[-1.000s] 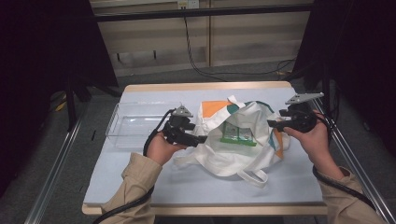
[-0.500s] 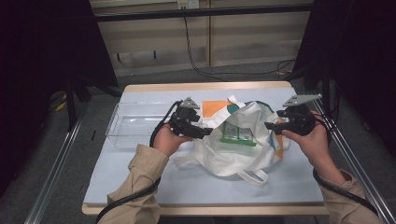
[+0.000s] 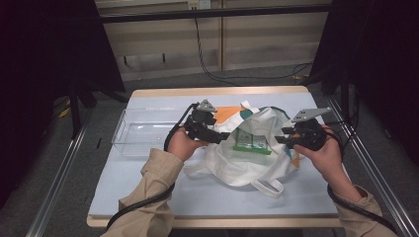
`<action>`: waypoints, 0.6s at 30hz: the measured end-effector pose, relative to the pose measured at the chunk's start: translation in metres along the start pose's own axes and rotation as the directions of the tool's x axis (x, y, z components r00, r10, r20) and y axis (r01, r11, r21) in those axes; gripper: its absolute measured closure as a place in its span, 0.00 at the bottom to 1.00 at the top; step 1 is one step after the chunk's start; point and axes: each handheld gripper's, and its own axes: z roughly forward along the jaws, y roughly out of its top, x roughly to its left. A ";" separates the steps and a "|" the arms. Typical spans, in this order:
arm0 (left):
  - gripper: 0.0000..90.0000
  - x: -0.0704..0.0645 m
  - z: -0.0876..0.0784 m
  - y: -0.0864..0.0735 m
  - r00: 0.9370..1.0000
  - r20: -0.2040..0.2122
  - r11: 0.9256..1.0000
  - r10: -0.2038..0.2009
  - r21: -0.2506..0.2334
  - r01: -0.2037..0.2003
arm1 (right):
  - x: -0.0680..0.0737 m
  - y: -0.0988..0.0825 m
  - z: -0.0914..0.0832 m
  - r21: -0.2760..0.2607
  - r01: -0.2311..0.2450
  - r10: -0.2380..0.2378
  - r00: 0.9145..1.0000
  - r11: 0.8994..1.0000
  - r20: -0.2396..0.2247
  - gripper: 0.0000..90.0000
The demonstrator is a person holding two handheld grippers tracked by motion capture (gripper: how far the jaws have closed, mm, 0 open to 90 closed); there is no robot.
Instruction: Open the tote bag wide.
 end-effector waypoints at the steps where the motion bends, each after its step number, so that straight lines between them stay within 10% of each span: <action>1: 0.30 0.000 0.000 0.001 1.000 -0.001 1.000 0.002 0.006 -0.002 | 0.001 -0.001 0.001 -0.002 0.009 -0.009 1.000 1.000 -0.005 0.67; 18: 0.51 0.007 0.008 0.011 1.000 0.013 1.000 0.001 0.029 -0.001 | 0.020 -0.015 0.005 0.026 0.040 -0.039 0.998 0.999 -0.050 0.77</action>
